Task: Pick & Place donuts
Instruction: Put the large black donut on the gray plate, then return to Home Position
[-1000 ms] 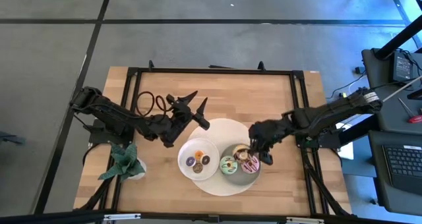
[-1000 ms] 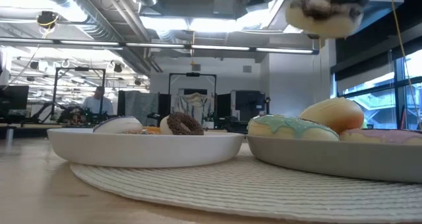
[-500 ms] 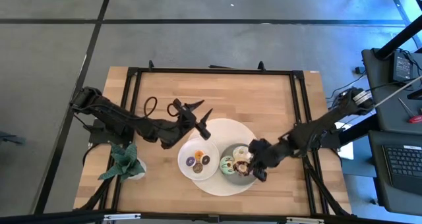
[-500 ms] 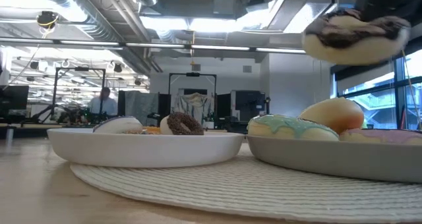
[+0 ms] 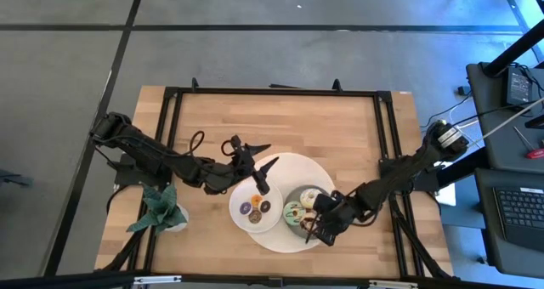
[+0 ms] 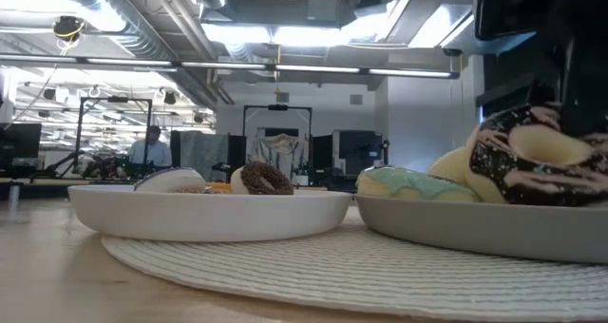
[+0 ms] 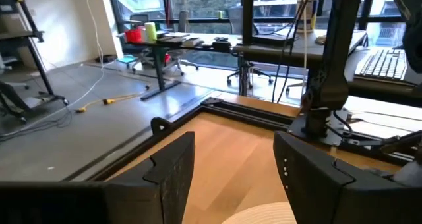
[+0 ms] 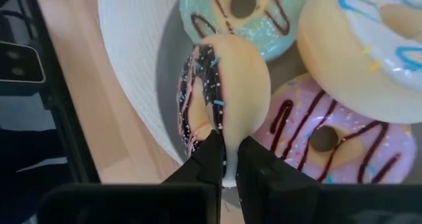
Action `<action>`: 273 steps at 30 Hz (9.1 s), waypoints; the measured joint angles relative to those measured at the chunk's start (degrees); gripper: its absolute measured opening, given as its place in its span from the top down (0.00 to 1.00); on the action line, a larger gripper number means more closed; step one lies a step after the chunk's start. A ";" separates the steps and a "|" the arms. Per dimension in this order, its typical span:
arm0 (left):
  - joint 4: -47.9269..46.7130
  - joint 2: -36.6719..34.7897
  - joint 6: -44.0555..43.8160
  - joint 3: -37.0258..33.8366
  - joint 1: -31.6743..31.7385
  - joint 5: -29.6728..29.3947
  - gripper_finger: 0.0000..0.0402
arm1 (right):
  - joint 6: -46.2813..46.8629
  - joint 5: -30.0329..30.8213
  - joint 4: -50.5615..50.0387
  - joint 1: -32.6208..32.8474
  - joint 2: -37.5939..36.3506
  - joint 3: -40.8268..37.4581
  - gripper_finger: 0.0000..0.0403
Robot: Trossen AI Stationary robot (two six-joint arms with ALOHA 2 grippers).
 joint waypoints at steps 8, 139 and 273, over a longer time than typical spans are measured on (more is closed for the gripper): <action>0.02 0.00 -0.36 0.00 0.00 1.22 0.51 | -0.44 -2.38 0.55 -0.04 1.07 0.00 0.92; -18.24 -85.33 -18.09 -55.36 34.76 52.30 0.52 | -45.12 -1.09 21.19 -41.44 -78.86 -38.64 0.56; -20.75 -85.23 -14.26 -55.34 40.41 50.01 0.52 | -45.00 -0.62 26.69 -41.60 -90.36 -53.31 0.56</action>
